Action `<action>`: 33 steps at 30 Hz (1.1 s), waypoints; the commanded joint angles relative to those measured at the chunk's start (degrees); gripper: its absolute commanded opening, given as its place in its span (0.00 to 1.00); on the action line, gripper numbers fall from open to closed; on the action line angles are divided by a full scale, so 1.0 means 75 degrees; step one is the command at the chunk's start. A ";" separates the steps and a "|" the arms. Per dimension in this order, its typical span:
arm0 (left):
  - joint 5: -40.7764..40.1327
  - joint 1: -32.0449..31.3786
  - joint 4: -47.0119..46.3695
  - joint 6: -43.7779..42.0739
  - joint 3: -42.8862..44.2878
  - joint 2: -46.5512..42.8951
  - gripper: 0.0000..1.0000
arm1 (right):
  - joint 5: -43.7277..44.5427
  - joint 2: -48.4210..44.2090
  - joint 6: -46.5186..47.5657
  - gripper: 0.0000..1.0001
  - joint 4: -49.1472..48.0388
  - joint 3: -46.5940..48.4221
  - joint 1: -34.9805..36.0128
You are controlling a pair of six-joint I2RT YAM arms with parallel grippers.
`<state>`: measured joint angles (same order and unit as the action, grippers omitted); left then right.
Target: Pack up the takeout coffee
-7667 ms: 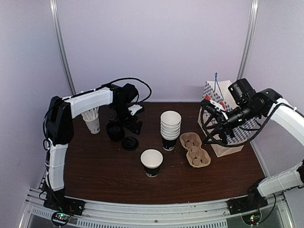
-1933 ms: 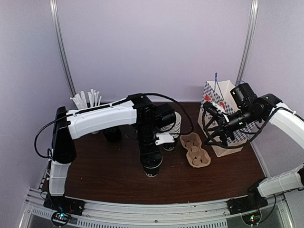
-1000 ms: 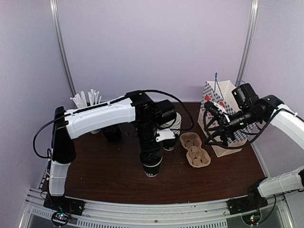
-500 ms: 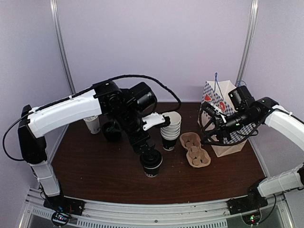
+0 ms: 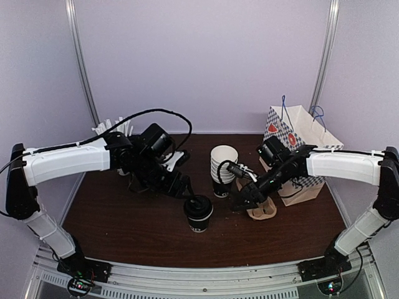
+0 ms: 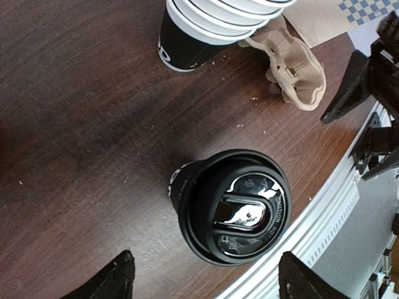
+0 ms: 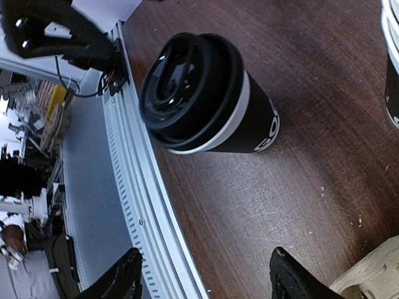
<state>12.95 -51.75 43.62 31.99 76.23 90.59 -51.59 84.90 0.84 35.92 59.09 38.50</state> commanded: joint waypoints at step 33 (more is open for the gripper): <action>0.1216 0.0138 -0.2782 0.1457 -0.1390 0.0622 0.62 | -0.0291 0.1486 -0.3565 0.31 -0.3269 -0.0001 0.0716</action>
<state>20.93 -51.05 25.28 43.00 66.32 94.52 -54.02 95.59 -25.82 12.67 59.61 43.64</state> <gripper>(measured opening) 0.626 0.323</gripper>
